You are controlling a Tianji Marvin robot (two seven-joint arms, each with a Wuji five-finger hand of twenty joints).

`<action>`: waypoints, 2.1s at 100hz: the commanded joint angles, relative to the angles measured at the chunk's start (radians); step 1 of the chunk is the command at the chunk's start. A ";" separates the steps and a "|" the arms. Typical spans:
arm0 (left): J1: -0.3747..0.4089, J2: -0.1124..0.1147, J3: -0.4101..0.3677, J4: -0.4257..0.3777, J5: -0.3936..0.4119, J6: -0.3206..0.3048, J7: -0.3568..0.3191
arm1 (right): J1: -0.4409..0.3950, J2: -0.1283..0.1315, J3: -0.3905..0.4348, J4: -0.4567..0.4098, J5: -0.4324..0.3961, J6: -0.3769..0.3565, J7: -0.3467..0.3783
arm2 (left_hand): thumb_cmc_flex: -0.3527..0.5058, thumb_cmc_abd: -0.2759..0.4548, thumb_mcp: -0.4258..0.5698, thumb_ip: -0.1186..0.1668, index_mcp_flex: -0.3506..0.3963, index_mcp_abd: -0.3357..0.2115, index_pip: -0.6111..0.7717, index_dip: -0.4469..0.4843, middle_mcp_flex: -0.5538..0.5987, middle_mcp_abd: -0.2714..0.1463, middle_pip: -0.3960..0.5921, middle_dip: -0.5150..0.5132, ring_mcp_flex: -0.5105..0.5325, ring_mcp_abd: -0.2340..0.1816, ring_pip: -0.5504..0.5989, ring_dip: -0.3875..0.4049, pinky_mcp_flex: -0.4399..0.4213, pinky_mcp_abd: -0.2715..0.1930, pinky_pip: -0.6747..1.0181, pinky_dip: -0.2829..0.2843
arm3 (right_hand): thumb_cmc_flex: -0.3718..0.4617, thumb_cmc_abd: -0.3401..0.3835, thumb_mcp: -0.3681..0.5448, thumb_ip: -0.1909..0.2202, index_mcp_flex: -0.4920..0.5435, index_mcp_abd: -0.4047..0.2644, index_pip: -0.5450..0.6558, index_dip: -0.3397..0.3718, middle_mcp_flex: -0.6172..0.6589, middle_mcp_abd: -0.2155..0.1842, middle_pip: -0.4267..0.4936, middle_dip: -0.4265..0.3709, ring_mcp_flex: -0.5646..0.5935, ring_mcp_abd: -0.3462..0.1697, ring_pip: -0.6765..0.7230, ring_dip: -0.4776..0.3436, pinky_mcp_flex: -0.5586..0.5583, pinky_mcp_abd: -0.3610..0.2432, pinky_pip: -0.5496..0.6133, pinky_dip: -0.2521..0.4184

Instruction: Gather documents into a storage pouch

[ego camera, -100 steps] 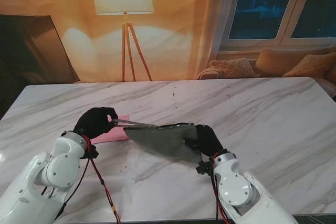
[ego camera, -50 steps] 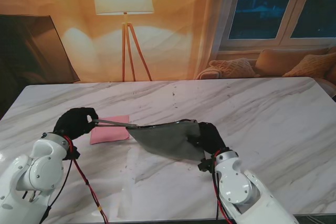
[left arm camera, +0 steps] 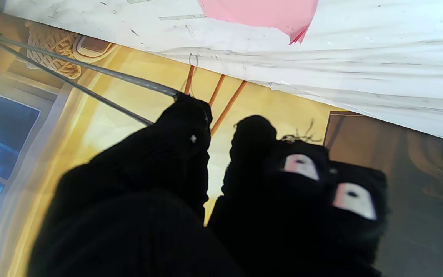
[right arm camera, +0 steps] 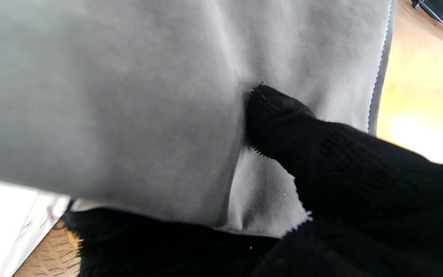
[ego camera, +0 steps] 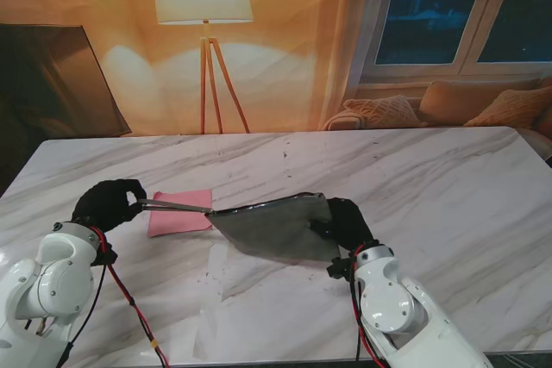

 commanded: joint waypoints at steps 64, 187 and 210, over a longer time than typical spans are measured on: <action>0.019 0.025 0.034 -0.049 -0.165 -0.038 -0.200 | -0.011 0.008 -0.014 -0.014 0.023 -0.016 0.034 | -0.190 0.115 0.060 0.131 -0.179 0.092 -0.410 -0.075 -0.413 -0.009 -0.479 -0.286 -0.583 0.086 -0.655 -0.153 -0.748 -0.126 -0.557 0.123 | 0.085 0.114 0.054 0.046 0.218 -0.068 0.248 0.116 0.021 0.007 0.015 0.007 0.077 -0.074 0.032 -0.002 0.020 -0.012 0.020 -0.015; -0.192 0.023 0.303 0.139 -0.424 -0.084 -0.265 | -0.018 0.006 -0.023 -0.012 0.035 -0.052 0.029 | -0.255 0.048 -0.008 0.127 -0.460 0.009 -0.714 -0.149 -0.794 -0.125 -0.772 -0.541 -0.840 -0.097 -1.219 -0.419 -0.888 -0.155 -1.426 0.166 | 0.084 0.124 0.041 0.049 0.212 -0.078 0.252 0.130 0.018 -0.002 0.020 0.005 0.057 -0.072 0.026 -0.006 -0.012 -0.020 0.010 -0.019; -0.214 0.002 0.344 0.172 -0.443 -0.105 -0.182 | -0.018 0.006 -0.025 -0.011 0.038 -0.057 0.030 | -0.170 0.031 0.130 0.113 -0.231 0.020 -0.458 -0.077 -0.649 -0.102 -0.645 -0.449 -0.767 -0.067 -1.075 -0.326 -0.923 -0.152 -1.075 0.102 | 0.083 0.129 0.032 0.051 0.208 -0.087 0.254 0.136 0.017 -0.014 0.015 0.005 0.030 -0.062 -0.029 -0.027 -0.052 -0.018 -0.038 -0.040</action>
